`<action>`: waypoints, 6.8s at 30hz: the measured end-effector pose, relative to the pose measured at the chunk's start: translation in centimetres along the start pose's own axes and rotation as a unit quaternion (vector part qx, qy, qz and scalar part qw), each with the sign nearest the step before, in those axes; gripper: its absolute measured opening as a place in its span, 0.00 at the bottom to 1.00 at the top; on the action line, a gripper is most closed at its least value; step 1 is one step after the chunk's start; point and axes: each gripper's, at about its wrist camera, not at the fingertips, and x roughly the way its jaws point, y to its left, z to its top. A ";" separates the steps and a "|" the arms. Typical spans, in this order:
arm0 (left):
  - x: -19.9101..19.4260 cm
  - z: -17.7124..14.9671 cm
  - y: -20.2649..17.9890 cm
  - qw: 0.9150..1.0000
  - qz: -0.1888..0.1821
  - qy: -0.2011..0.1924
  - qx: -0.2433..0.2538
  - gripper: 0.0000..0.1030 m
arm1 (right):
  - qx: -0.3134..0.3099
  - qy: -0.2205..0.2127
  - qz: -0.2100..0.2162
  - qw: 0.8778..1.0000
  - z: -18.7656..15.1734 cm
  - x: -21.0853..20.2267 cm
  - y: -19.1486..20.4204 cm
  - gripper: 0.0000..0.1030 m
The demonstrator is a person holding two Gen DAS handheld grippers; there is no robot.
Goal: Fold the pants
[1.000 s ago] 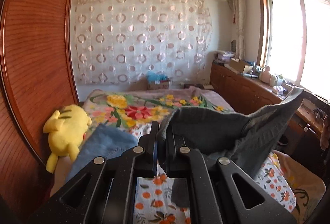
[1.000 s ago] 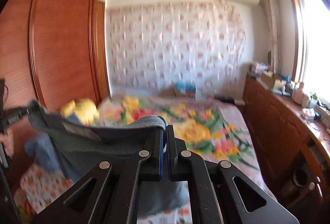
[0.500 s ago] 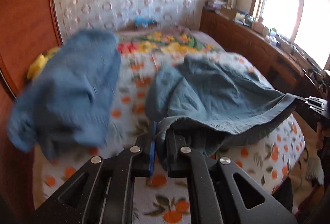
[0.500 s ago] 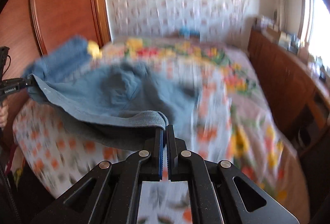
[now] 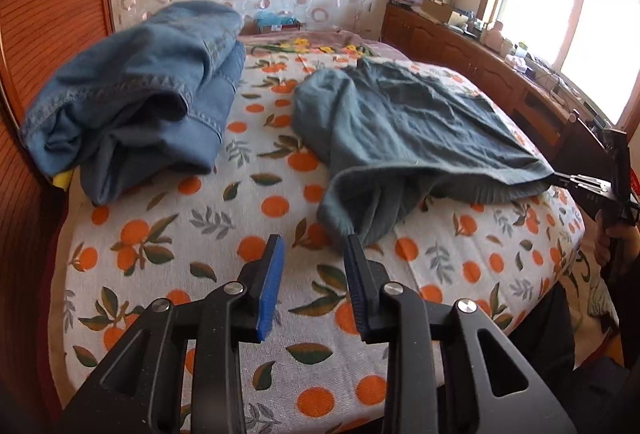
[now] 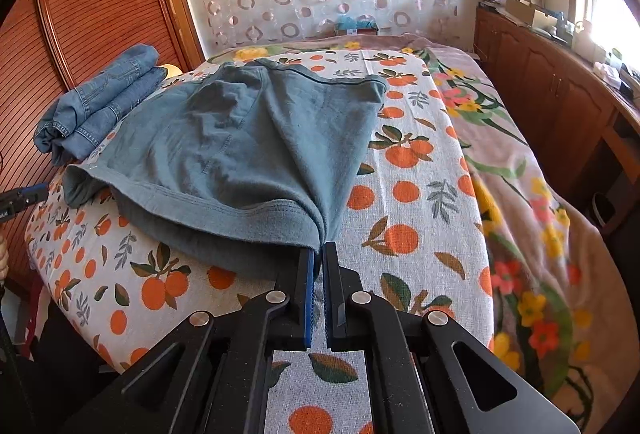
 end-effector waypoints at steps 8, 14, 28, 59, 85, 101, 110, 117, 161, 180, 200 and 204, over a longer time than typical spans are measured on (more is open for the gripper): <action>1.3 1.4 0.2 0.999 -0.026 -0.016 0.010 0.31 | 0.009 0.001 0.004 1.000 -1.1 0.2 -0.5 0.04; 2.5 2.6 -1.0 0.998 -0.056 -0.012 0.033 0.23 | 0.016 -0.001 0.008 1.000 -1.3 0.5 -0.9 0.05; -0.7 4.9 -1.3 0.997 -0.015 -0.069 0.014 0.03 | 0.035 0.000 0.022 0.999 -1.5 0.6 -0.8 0.10; 0.4 1.0 -6.0 0.997 -0.049 -0.027 0.054 0.26 | 0.020 -0.016 -0.006 1.000 0.0 -3.0 -0.9 0.14; 3.2 2.7 -6.1 0.997 -0.060 -0.019 0.043 0.00 | -0.110 0.022 0.099 0.989 0.6 2.6 9.0 0.27; 3.8 2.7 -6.6 0.994 -0.093 0.011 0.056 0.26 | -0.158 0.013 0.050 0.986 0.5 4.0 10.8 0.02; 5.2 1.7 -6.5 0.994 -0.085 0.032 0.056 0.11 | -0.144 0.005 0.068 0.987 -0.1 3.1 10.0 0.06; 3.4 3.0 -6.7 0.996 -0.080 -0.008 0.046 0.05 | -0.152 0.009 0.066 0.986 0.0 3.3 10.2 0.38; 2.0 0.2 -3.0 0.998 0.055 -0.031 -0.006 0.05 | -0.074 -0.041 0.005 0.996 -1.3 -2.9 3.9 0.41; -2.3 -0.8 -3.0 0.995 0.032 -0.092 -0.017 0.05 | -0.008 -0.046 -0.010 0.999 -1.2 -2.3 1.2 0.03; -3.5 -6.2 -4.3 0.999 0.030 -0.027 0.029 0.24 | -0.013 -0.020 -0.006 1.000 -5.3 -4.8 1.6 0.19; -3.3 -5.9 -5.1 0.998 0.030 -0.024 0.042 0.24 | -0.037 -0.025 -0.009 0.999 -5.3 -5.1 3.0 0.27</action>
